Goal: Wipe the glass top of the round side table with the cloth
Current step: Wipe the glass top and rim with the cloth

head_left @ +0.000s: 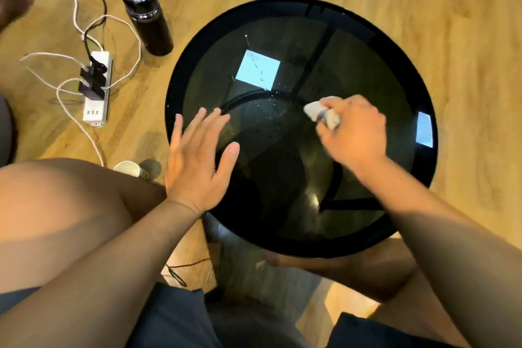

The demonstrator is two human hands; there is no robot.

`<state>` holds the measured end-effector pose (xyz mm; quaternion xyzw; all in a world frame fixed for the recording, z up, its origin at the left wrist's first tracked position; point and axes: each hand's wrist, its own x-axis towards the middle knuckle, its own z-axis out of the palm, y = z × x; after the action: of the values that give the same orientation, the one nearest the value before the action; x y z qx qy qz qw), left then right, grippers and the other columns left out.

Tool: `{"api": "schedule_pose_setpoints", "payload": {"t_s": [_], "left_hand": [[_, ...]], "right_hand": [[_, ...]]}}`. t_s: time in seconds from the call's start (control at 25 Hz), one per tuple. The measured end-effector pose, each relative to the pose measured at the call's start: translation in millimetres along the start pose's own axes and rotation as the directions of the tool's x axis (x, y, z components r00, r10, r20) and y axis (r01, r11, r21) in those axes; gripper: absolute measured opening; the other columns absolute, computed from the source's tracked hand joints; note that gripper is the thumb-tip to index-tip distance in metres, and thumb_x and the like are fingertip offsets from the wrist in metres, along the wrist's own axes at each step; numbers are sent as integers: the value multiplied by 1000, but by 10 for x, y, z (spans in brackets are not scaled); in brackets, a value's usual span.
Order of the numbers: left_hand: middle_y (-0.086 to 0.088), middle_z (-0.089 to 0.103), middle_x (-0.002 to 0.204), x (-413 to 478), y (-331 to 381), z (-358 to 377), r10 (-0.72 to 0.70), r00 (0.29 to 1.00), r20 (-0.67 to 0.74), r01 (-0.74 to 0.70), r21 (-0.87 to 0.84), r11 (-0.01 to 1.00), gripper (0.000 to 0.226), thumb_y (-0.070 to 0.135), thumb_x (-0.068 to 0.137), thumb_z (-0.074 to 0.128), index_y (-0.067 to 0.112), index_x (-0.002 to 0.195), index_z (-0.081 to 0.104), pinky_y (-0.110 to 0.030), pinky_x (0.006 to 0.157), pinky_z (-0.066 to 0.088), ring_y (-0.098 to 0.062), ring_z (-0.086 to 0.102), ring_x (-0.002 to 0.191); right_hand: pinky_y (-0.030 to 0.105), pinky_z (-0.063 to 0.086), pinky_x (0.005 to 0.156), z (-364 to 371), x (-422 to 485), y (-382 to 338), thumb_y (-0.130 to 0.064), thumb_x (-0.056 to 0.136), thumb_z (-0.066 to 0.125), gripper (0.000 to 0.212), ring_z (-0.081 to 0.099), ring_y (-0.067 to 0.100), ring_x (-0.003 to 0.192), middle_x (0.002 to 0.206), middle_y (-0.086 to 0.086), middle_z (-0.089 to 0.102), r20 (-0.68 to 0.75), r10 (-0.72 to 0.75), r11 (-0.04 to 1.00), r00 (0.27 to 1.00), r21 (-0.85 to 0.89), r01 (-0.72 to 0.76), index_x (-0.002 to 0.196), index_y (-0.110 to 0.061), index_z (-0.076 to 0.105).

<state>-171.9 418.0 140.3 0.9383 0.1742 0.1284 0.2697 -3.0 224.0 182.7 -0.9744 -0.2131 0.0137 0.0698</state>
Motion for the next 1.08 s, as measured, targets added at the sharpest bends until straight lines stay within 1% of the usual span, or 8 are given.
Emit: {"api": "schedule_pose_setpoints", "payload": {"t_s": [0.12,0.2,0.32,0.48,0.64,0.76,0.88,1.08], "left_hand": [[-7,51,146,-32,-25,14,0,999,-33,-1,-25,1000,54,43,100,27,15,140,48,-50,123,5,-24,32,146],[-8,53,144,-45,-41,28,4,999,-53,-7,-56,998,52,42,99,28,15,138,49,-48,123,5,-24,33,145],[-10,53,143,-39,-41,29,-9,999,-51,7,-35,999,53,43,98,29,14,138,49,-50,123,7,-27,33,145],[-12,53,143,-28,-5,12,-39,999,-30,39,8,999,54,43,97,30,12,138,48,-49,123,8,-29,33,145],[-11,53,143,-30,23,18,-56,998,-28,57,33,998,51,42,97,31,14,137,48,-48,124,7,-28,33,145],[-10,53,143,-25,9,34,-59,998,-26,60,43,997,49,42,98,33,15,137,48,-47,124,6,-27,32,145],[-10,54,142,-24,11,34,-50,998,-28,51,36,998,50,42,98,33,14,136,48,-48,124,6,-27,33,144],[-11,55,141,-24,24,26,-41,999,-20,41,25,999,49,41,98,33,14,136,48,-50,124,7,-27,34,144]], "right_hand": [[38,52,70,127,-915,-880,-34,80,60,37,58,33,89,103,10,59,117,-367,925,923,151,348,116,-26,62],[39,51,78,136,-1216,-1079,-36,81,68,56,52,29,102,116,9,55,225,-418,900,880,232,368,132,-24,49],[38,51,84,-72,-1144,-851,-35,78,72,53,60,23,100,111,0,63,119,-270,861,956,473,184,127,-30,51],[26,49,71,-389,-918,-213,-35,82,73,13,63,4,72,79,-10,69,130,127,535,983,826,-178,87,-25,67],[25,47,75,-359,-845,530,-37,88,66,37,64,20,100,120,1,64,143,236,851,961,447,-275,122,-26,62],[38,41,100,-213,-1049,541,-43,87,58,47,52,28,123,131,6,58,-43,-142,957,989,250,148,130,-24,60],[51,38,96,38,-1138,468,-57,89,47,51,48,34,120,133,5,56,57,-384,921,921,-47,387,134,-35,56],[49,40,91,-33,-253,1061,-24,84,60,49,51,42,114,137,10,51,22,-164,966,986,-199,165,132,-34,56]]}}
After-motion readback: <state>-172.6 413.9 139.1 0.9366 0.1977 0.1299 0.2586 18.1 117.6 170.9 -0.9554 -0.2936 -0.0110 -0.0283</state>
